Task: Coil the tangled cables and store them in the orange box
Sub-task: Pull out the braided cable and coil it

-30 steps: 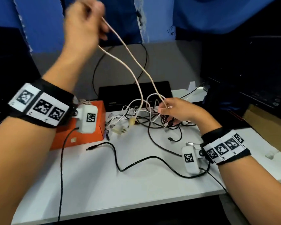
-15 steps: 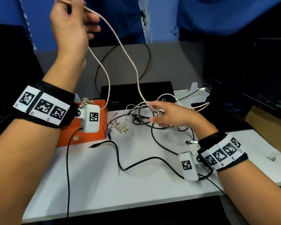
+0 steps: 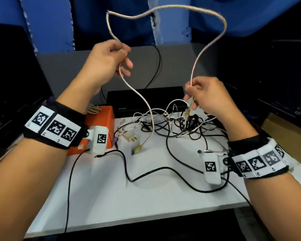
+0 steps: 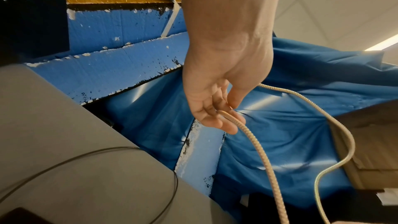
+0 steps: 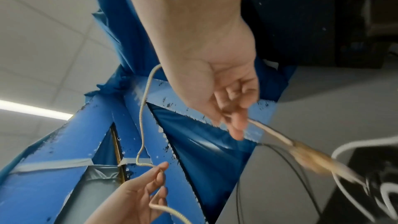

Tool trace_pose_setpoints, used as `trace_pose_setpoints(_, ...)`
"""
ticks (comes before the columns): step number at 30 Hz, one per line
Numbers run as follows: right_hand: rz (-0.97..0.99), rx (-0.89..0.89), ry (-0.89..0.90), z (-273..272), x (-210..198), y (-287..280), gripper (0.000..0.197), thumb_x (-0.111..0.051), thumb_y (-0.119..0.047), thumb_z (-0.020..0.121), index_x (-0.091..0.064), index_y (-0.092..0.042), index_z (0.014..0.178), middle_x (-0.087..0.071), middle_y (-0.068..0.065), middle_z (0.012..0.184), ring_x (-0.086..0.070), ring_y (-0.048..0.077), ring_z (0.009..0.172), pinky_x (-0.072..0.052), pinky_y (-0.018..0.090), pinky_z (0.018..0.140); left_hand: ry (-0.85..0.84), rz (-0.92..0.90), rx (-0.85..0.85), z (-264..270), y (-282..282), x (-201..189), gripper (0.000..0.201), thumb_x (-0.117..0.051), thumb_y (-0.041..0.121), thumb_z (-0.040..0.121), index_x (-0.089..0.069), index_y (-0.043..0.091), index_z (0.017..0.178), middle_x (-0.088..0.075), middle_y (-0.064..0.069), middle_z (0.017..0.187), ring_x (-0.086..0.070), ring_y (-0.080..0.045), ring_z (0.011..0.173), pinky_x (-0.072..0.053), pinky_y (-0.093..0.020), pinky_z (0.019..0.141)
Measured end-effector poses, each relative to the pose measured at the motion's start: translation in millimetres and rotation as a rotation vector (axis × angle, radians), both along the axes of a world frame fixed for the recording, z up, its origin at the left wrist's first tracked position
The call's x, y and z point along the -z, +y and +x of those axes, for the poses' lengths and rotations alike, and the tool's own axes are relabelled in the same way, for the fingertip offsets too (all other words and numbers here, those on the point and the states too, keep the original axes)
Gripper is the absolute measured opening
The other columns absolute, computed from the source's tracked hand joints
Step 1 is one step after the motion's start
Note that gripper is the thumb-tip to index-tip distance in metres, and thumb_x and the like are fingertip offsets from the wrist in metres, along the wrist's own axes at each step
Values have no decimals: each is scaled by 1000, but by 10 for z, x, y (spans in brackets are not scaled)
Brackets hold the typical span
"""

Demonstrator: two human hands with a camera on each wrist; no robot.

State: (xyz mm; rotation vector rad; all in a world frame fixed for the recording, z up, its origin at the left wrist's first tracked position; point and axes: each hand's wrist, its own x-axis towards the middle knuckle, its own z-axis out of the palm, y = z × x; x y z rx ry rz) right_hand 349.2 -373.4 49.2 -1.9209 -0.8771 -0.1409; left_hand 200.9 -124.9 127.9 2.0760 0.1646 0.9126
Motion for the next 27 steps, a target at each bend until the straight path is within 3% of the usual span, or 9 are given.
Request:
trace_pose_setpoints(4, -448, 258, -258, -144, -110, -123, 37, -56, -54, 100, -75, -21, 97, -72, 6, 94, -67, 35, 99, -53, 42, 86, -14, 61, -105, 118, -126, 59, 17, -54, 18, 104, -69, 11, 108, -61, 8, 52, -64, -14, 51, -55, -28, 60)
trace_pose_setpoints(7, -391, 287, -374, -477, -236, -111, 46, -52, -59, 100, -75, -20, 92, -66, 8, 90, -60, 36, 95, -43, 39, 76, -5, 44, -135, 225, -200, 129, 13, -66, 28, 96, -75, 20, 96, -56, 16, 51, -55, -10, 46, -62, -49, 72)
trace_pose_setpoints(9, -369, 179, -370, -647, -211, -10, 50, -52, -67, 96, -74, -23, 98, -71, 6, 91, -62, 32, 93, -46, 38, 77, 13, 55, -91, 261, -303, 166, 12, -70, 33, 91, -77, 24, 88, -53, 15, 53, -50, -10, 52, -61, -53, 72)
trace_pose_setpoints(12, -501, -38, -252, -752, 22, 234, 67, -53, -76, 90, -64, -25, 133, -74, 5, 108, -64, 29, 111, -52, 41, 89, 18, 87, 96, 268, -564, 214, 16, -70, 23, 97, -77, 9, 99, -48, 5, 53, -48, -9, 48, -52, -34, 53)
trace_pose_setpoints(14, -527, -105, -188, -693, 203, 365, 55, -56, -67, 94, -64, -22, 124, -74, 4, 99, -68, 24, 97, -54, 40, 79, 43, 86, 202, 243, -689, 227, 17, -69, 22, 98, -77, 9, 106, -47, 2, 50, -57, -16, 47, -49, -29, 55)
trace_pose_setpoints(17, -369, -217, -64, -555, 290, 428, 28, -54, -39, 105, -66, -19, 91, -73, 2, 72, -65, 10, 55, -51, 32, 58, 34, 16, 267, 194, -748, 269, 22, -63, 24, 102, -73, 17, 120, -59, 7, 66, -68, -17, 65, -58, -35, 69)
trace_pose_setpoints(21, 116, -347, 211, -473, 156, 373, 30, -46, -26, 111, -62, -12, 91, -69, 7, 66, -60, 19, 47, -41, 24, 45, 233, 89, 154, 128, -631, 522, 62, -57, 55, 99, -48, 21, 150, -61, 6, 131, -61, -8, 116, -54, -35, 98)
trace_pose_setpoints(24, 388, -378, 329, -436, 68, 302, 29, -42, -26, 112, -61, -9, 98, -73, 9, 74, -62, 20, 51, -46, 25, 50, 587, 276, 301, 18, -522, 815, 52, -58, 65, 93, -71, 20, 115, -75, 0, 112, -70, -26, 106, -54, -49, 98)
trace_pose_setpoints(27, 548, -333, 369, -333, 12, 227, 29, -41, -29, 112, -61, -11, 101, -77, 10, 83, -67, 17, 59, -50, 24, 56, 591, 85, 373, -121, -426, 995, 31, -58, 28, 104, -72, 0, 103, -77, -9, 88, -74, -26, 85, -60, -36, 84)
